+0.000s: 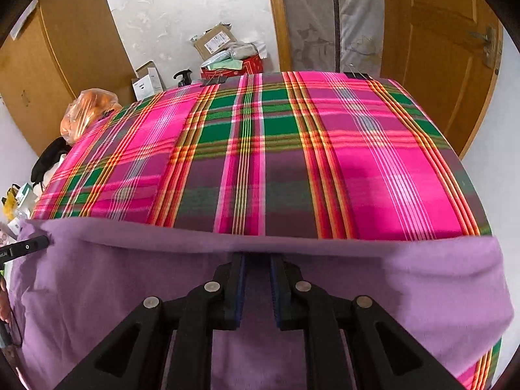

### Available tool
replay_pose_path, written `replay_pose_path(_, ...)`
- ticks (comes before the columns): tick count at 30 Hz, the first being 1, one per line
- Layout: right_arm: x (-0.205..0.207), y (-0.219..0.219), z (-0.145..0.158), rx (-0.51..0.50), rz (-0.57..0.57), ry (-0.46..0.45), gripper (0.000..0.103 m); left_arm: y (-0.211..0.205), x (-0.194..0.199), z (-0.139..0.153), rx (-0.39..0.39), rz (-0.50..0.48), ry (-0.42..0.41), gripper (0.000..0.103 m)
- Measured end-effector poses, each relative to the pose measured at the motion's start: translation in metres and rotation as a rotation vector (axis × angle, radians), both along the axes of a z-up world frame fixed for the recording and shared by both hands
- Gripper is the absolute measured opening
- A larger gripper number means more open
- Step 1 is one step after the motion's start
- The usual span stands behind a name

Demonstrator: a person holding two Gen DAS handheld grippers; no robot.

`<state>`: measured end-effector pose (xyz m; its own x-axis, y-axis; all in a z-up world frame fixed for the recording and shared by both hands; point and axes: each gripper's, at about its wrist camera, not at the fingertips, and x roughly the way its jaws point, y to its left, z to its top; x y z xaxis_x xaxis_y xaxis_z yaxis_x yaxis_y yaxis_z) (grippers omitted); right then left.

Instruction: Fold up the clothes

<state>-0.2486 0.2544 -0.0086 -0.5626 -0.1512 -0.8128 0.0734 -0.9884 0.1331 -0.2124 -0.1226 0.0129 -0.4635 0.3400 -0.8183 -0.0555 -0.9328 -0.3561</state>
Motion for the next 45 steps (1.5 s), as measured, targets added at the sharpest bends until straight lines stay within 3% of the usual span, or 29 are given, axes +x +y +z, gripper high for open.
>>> replay_pose_path(12,-0.037,-0.013,0.000,0.064,-0.001,0.008,0.015,0.003,-0.045,-0.001,-0.014,0.014,0.042,0.019)
replay_pose_path(19,-0.046,-0.018,-0.004,0.076,-0.006,0.025,0.017,0.003,-0.047,0.000,-0.003,0.029,0.040,0.019)
replay_pose_path(23,-0.044,-0.018,0.001,0.086,-0.002,-0.012,0.017,-0.002,-0.042,0.005,0.003,0.056,0.006,0.019)
replay_pose_path(31,0.007,-0.016,0.019,0.057,0.017,0.023,0.017,-0.022,0.013,0.022,-0.055,0.081,0.033,0.019)
replay_pose_path(37,0.064,-0.010,0.024,0.058,0.040,0.040,0.017,-0.051,0.066,0.021,-0.007,0.143,0.011,0.019)
replay_pose_path(40,0.096,0.014,0.024,0.030,-0.009,0.037,0.018,-0.053,0.093,0.020,0.008,0.151,0.018,0.019)
replay_pose_path(45,0.155,0.063,0.013,0.017,-0.181,0.030,0.022,-0.046,0.133,0.017,0.033,0.146,0.029,0.019)
